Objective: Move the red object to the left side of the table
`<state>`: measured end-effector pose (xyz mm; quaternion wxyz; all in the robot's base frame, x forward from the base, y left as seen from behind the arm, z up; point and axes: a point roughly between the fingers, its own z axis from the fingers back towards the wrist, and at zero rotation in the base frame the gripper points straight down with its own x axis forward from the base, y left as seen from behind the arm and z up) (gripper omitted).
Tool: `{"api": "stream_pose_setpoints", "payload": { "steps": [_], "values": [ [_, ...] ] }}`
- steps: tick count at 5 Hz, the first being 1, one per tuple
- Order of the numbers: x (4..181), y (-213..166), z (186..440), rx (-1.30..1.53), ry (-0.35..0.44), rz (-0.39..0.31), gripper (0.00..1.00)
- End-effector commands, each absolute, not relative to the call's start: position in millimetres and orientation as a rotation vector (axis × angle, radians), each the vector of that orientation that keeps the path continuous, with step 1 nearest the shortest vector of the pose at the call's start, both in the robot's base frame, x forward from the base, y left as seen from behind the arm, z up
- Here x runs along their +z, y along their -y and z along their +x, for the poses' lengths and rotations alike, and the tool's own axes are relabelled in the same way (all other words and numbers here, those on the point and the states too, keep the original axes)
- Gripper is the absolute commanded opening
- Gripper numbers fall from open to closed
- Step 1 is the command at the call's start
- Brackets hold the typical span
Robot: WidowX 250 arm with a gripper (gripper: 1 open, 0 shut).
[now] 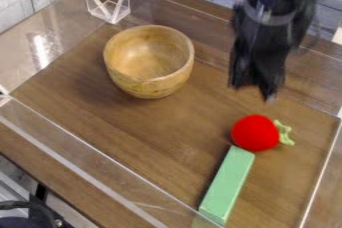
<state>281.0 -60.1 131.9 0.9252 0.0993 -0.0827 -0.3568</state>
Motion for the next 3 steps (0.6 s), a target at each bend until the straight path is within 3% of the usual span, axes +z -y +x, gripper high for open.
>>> {"api": "stream_pose_setpoints", "payload": {
  "steps": [1, 2, 3],
  "values": [
    [133.5, 70, 289, -0.719, 0.245, 0.218, 1.0],
    [119.7, 81, 283, -0.711, 0.243, 0.217, 0.0],
    [107.5, 95, 274, -0.772, 0.252, 0.217, 1.0]
  ]
}}
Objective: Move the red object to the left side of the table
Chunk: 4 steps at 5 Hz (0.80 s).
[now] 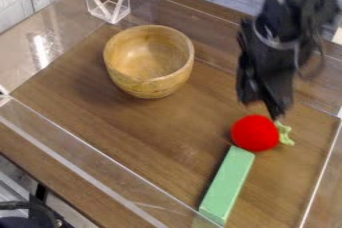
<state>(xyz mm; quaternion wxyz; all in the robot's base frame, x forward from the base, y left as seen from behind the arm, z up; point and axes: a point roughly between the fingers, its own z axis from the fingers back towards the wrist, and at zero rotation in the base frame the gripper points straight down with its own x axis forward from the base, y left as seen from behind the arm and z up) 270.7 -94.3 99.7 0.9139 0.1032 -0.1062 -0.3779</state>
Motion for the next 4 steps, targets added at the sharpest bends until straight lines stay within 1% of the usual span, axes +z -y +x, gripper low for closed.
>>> {"api": "stream_pose_setpoints", "payload": {
  "steps": [1, 2, 3, 4],
  "values": [
    [112.4, 106, 266, -0.842, 0.27, 0.212, 0.0],
    [135.2, 98, 266, -0.911, 0.28, 0.202, 0.0],
    [177.3, 80, 268, -0.963, 0.302, 0.217, 0.0],
    [163.2, 89, 263, -1.008, 0.315, 0.208, 1.0]
  ]
}}
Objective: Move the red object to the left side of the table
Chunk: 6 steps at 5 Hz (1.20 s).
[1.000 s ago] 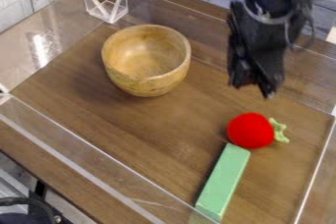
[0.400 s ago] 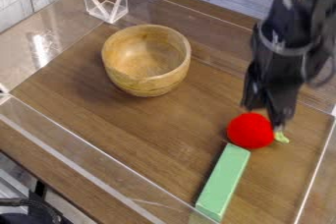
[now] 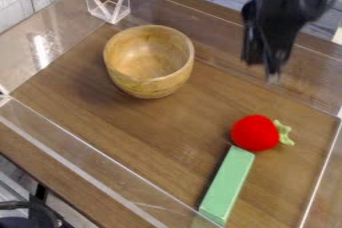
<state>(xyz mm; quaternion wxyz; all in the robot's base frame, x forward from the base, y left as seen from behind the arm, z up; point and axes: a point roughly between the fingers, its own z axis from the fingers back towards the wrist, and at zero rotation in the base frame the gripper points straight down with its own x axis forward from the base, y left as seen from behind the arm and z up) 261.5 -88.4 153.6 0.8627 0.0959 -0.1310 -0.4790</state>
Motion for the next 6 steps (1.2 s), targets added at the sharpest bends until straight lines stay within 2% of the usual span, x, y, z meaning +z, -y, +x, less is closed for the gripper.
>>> {"api": "stream_pose_setpoints", "payload": {
  "steps": [1, 4, 6],
  "values": [
    [149.8, 100, 251, -1.074, 0.334, 0.182, 1.0],
    [99.5, 94, 263, -1.098, 0.355, 0.142, 1.0],
    [74.9, 80, 274, -1.014, 0.339, 0.128, 1.0]
  ]
}}
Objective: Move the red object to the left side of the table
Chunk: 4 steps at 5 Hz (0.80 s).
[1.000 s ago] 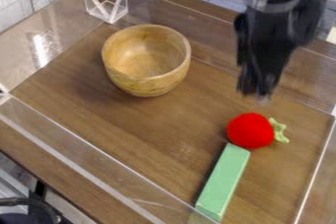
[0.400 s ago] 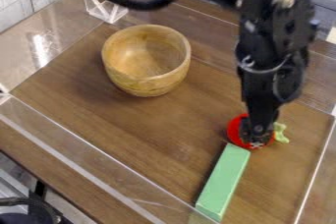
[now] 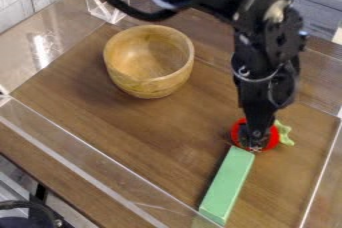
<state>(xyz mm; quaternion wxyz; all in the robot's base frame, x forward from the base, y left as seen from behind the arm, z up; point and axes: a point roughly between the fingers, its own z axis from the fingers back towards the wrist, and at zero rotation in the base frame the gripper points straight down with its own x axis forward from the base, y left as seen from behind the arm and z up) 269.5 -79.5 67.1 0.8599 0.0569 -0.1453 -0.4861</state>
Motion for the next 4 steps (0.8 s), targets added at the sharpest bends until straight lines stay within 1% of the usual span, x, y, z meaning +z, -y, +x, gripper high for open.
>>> {"api": "stream_pose_setpoints", "payload": {
  "steps": [1, 3, 4],
  "values": [
    [72.5, 77, 280, -1.049, 0.332, 0.108, 1.0],
    [70.5, 78, 291, -1.127, 0.323, 0.072, 1.0],
    [62.4, 79, 294, -1.137, 0.321, 0.058, 1.0]
  ]
}}
